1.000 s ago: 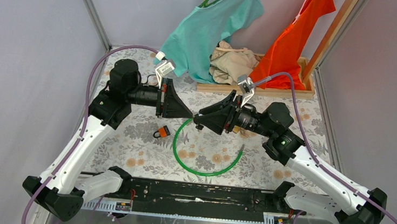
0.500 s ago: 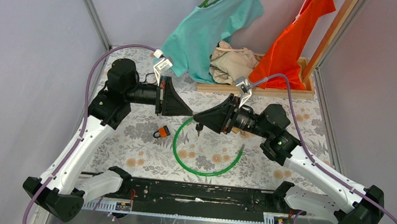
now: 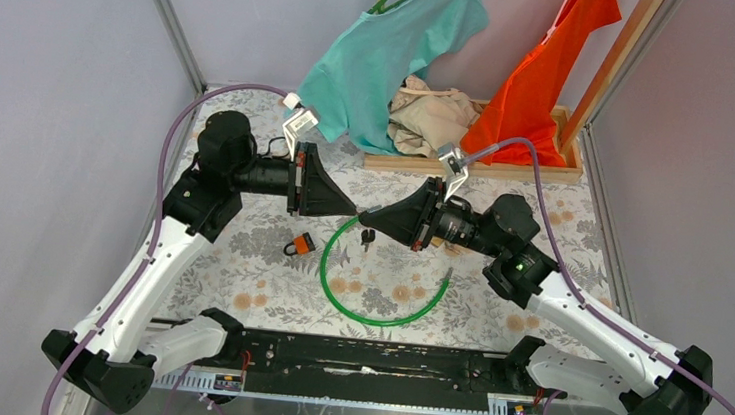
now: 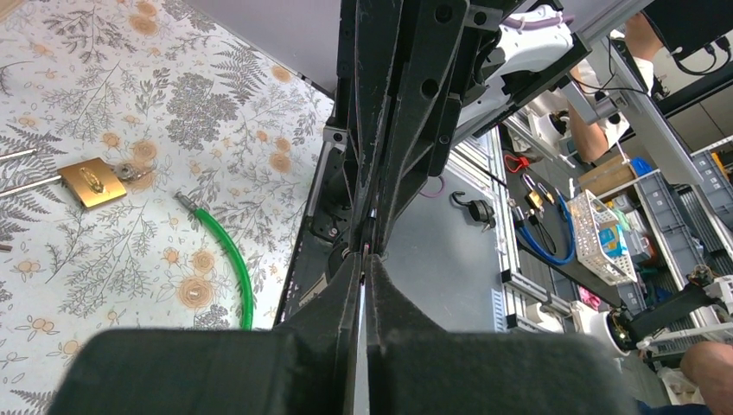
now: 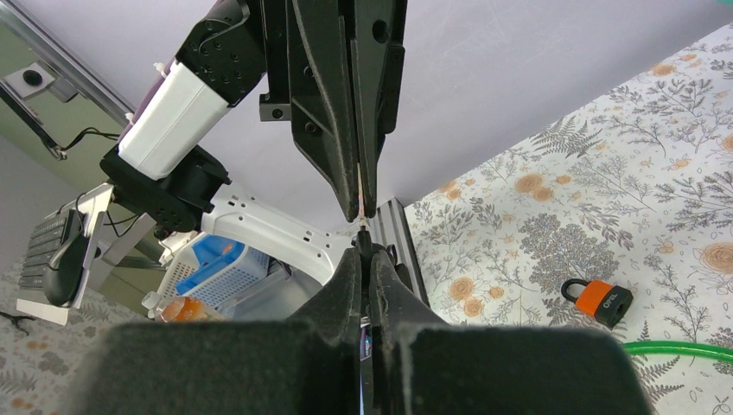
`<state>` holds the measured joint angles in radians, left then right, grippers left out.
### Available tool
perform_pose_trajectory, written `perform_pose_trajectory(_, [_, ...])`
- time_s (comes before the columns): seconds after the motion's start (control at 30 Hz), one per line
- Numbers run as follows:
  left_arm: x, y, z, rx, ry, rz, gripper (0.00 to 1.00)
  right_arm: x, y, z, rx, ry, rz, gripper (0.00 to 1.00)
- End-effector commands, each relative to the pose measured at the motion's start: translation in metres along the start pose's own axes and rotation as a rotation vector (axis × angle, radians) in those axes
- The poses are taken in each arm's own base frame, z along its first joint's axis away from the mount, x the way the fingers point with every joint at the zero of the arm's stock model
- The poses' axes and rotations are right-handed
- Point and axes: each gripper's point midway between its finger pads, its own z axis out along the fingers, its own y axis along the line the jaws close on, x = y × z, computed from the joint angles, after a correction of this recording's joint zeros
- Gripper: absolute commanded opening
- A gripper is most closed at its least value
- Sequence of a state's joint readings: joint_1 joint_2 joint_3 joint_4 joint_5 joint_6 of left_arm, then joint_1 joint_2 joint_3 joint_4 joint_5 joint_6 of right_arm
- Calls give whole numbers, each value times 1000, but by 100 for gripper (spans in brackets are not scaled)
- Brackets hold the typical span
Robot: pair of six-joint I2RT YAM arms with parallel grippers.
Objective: Unlock with the key
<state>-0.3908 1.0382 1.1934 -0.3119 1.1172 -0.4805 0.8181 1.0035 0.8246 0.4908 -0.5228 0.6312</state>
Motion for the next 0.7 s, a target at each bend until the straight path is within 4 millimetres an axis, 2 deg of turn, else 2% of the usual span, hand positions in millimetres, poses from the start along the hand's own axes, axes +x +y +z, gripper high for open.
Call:
perform_pose_trajectory(0.0, [1,-3,-3,16,-3,33,16,-34,20,-6,-24,-110,-55,0])
perform_pose_trajectory(0.1, [5,3,-5,-7,21,42,46,-29,18,-5,-4,-56,-53,0])
perform_pose_trajectory(0.27, [10,20,-19,-106,95,130,80,-13,12,-14,46,48,-56,0])
perform_pose_trajectory(0.33, [24,33,-29,-158,162,174,87,-8,11,-19,63,81,-54,0])
perform_pose_trajectory(0.4, [37,55,-38,-218,240,262,89,-3,11,-25,71,111,-45,0])
perform_pose_trajectory(0.57, [90,126,-63,-364,454,354,89,17,13,-33,62,223,-8,0])
perform_pose_trajectory(0.67, [124,166,-76,-418,550,369,90,26,4,-38,106,269,3,0])
